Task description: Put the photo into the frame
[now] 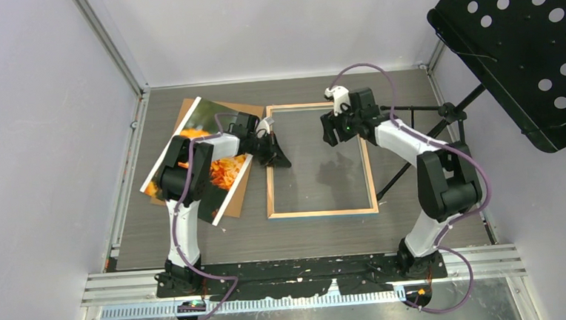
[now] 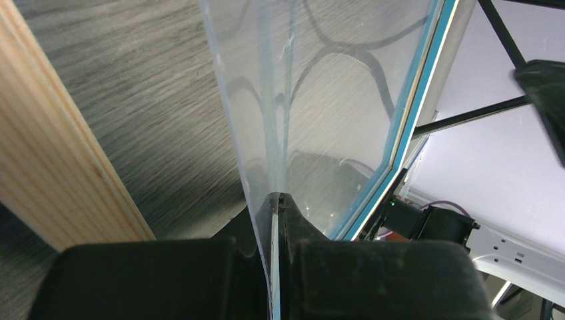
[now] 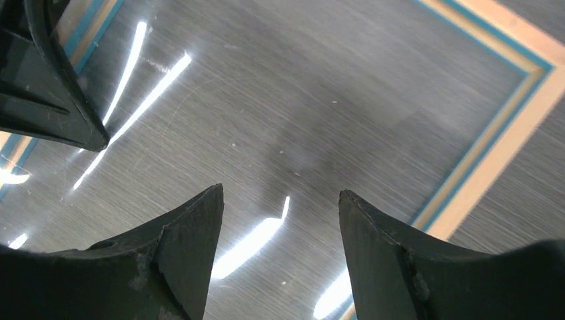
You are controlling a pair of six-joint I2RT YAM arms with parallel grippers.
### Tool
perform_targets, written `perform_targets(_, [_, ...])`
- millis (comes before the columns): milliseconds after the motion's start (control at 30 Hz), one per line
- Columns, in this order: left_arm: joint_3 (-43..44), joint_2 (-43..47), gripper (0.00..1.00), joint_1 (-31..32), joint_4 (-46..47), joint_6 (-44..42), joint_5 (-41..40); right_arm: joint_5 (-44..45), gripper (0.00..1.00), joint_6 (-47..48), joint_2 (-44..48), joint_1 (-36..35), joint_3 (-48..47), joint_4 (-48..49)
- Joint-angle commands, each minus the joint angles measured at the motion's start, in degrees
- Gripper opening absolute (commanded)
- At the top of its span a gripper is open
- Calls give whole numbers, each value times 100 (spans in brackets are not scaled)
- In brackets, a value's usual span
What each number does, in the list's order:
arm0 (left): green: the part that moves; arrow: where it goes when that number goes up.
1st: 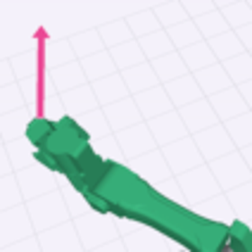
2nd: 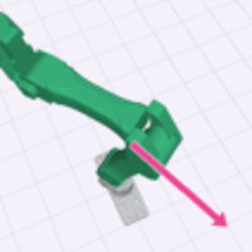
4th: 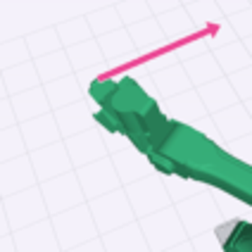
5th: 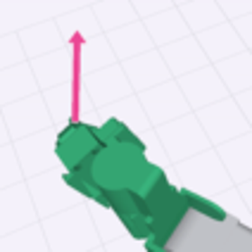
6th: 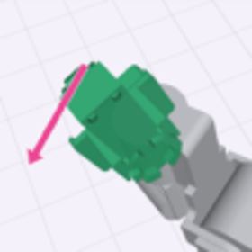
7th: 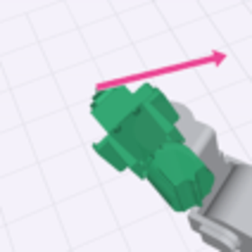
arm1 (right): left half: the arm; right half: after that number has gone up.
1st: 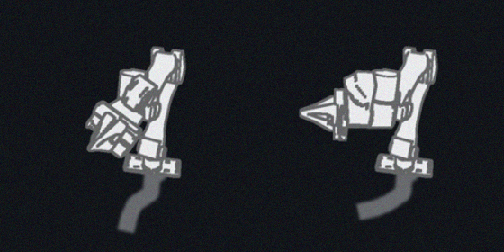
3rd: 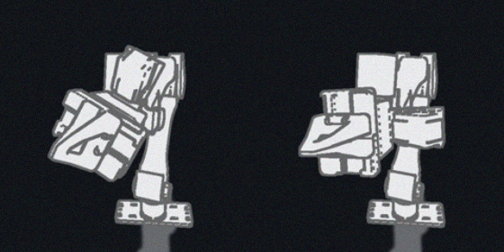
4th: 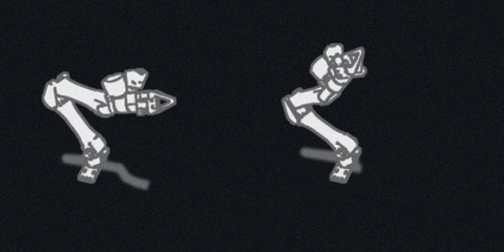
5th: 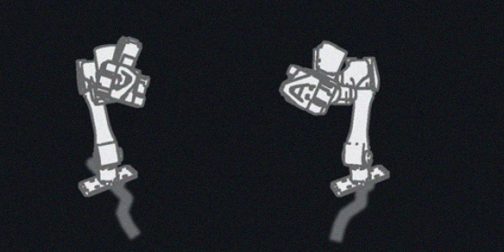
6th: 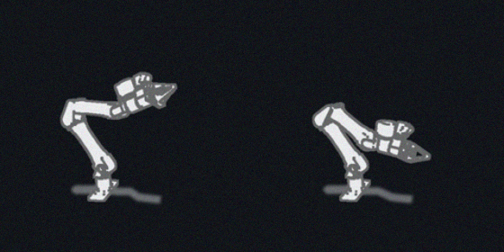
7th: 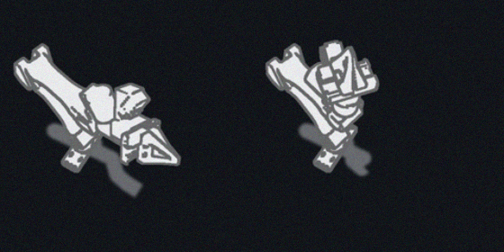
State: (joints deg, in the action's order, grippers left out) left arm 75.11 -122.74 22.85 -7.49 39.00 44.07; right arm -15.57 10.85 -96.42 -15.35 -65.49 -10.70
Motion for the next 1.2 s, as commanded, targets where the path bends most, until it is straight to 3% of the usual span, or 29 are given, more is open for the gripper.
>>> perform_targets(0, [128,43,0,88,-275,-234,-305,177,70,188,-372,-222,-280,126])
perform_targets(467, [137,62,0,105,-315,-292,-373,989,69,420,-1080,-906,-974,-827])
perform_targets(1167, [145,117,2,114,-391,-399,-479,1467,69,414,-1796,-1295,-1690,-1634])
